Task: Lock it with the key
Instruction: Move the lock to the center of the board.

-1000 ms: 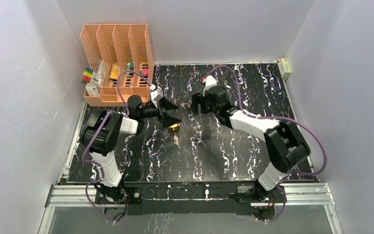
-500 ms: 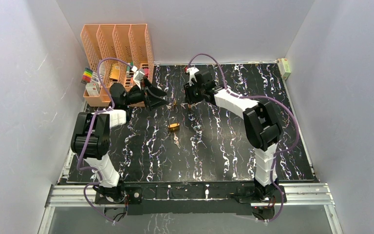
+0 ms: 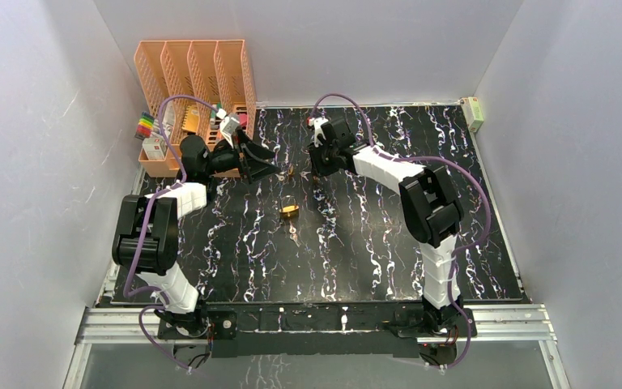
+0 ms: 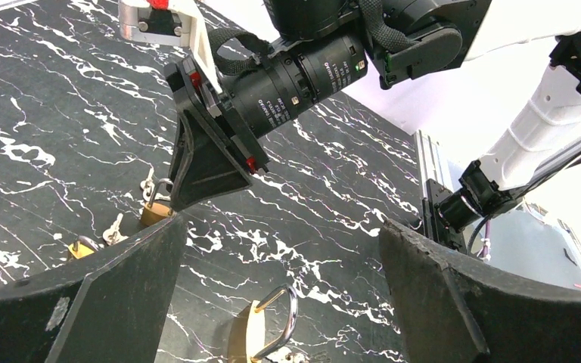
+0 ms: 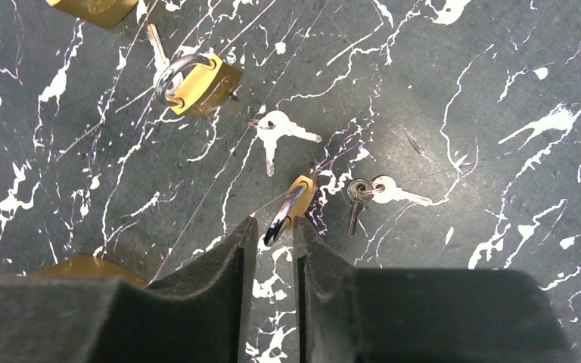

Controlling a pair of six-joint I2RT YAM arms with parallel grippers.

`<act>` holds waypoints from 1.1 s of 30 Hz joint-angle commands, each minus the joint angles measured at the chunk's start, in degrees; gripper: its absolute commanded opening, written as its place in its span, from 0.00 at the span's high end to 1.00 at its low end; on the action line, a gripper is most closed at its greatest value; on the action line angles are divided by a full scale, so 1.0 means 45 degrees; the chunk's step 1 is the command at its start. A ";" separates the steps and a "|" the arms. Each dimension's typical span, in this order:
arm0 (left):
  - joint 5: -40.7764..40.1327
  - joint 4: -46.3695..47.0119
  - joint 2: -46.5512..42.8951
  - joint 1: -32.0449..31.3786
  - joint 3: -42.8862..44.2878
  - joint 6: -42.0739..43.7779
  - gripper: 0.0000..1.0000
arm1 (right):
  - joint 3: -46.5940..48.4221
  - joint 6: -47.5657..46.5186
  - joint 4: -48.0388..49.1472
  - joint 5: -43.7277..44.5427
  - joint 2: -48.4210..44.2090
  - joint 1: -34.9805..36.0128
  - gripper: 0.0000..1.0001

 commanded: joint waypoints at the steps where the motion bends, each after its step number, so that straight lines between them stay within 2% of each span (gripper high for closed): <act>1: 0.0068 -0.0177 -0.0518 0.0093 0.0194 0.0361 0.02 | 0.0794 -0.0034 -0.0071 0.0015 0.0139 -0.0056 0.72; 9: 0.0240 -0.0332 -0.0458 0.0093 0.0264 0.0407 0.02 | 0.1132 -0.0627 -0.0331 0.0017 0.0275 -0.0067 0.91; 15: 0.0369 -0.0377 -0.0361 0.0093 0.0335 0.0387 0.02 | 0.1285 -0.2854 -0.0759 -0.0748 0.0129 -0.0077 1.00; 23: 0.0586 -0.0374 -0.0324 0.0093 0.0356 0.0424 0.02 | 0.0680 -0.6850 -0.1483 -0.2805 -0.0683 -0.0187 1.00; 29: 0.0763 -0.0377 -0.0240 0.0093 0.0394 0.0404 0.02 | 0.0187 -0.8010 -0.1538 -0.4836 -0.1307 -0.0730 1.00; 33: 0.0850 -0.0381 -0.0222 0.0093 0.0424 0.0422 0.02 | -0.0053 -0.8479 -0.1544 -0.5245 -0.1489 -0.0792 1.00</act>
